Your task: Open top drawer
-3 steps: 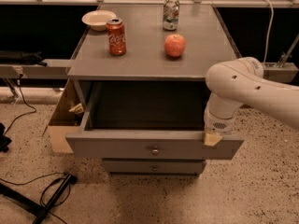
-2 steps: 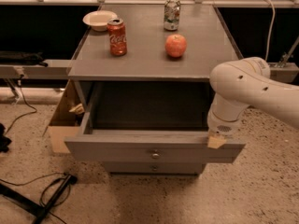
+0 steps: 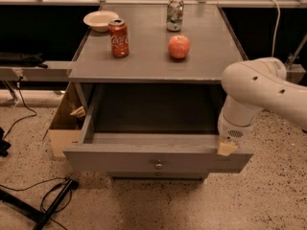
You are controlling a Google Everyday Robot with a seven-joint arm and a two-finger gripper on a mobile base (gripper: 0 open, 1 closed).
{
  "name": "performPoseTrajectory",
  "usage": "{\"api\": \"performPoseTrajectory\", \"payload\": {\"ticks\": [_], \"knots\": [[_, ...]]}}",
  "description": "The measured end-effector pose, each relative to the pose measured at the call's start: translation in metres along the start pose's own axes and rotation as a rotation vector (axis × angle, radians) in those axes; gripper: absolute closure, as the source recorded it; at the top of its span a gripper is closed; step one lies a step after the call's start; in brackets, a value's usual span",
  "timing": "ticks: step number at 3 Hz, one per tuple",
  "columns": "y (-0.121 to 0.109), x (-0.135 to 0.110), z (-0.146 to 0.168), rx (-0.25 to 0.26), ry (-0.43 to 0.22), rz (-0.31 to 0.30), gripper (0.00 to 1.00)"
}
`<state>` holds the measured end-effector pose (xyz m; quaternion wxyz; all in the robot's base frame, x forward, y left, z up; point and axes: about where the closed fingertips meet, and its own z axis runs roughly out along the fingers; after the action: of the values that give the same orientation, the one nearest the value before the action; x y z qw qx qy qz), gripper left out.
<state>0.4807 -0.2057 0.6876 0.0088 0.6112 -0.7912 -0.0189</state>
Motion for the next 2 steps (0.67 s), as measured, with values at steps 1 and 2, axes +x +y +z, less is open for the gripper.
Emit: {"api": "performPoseTrajectory", "payload": {"ticks": [1,2], "knots": [[0.000,0.000,0.000,0.000,0.000,0.000,0.83],[-0.011,-0.012,-0.005,0.046,0.000,-0.029,0.59]]}}
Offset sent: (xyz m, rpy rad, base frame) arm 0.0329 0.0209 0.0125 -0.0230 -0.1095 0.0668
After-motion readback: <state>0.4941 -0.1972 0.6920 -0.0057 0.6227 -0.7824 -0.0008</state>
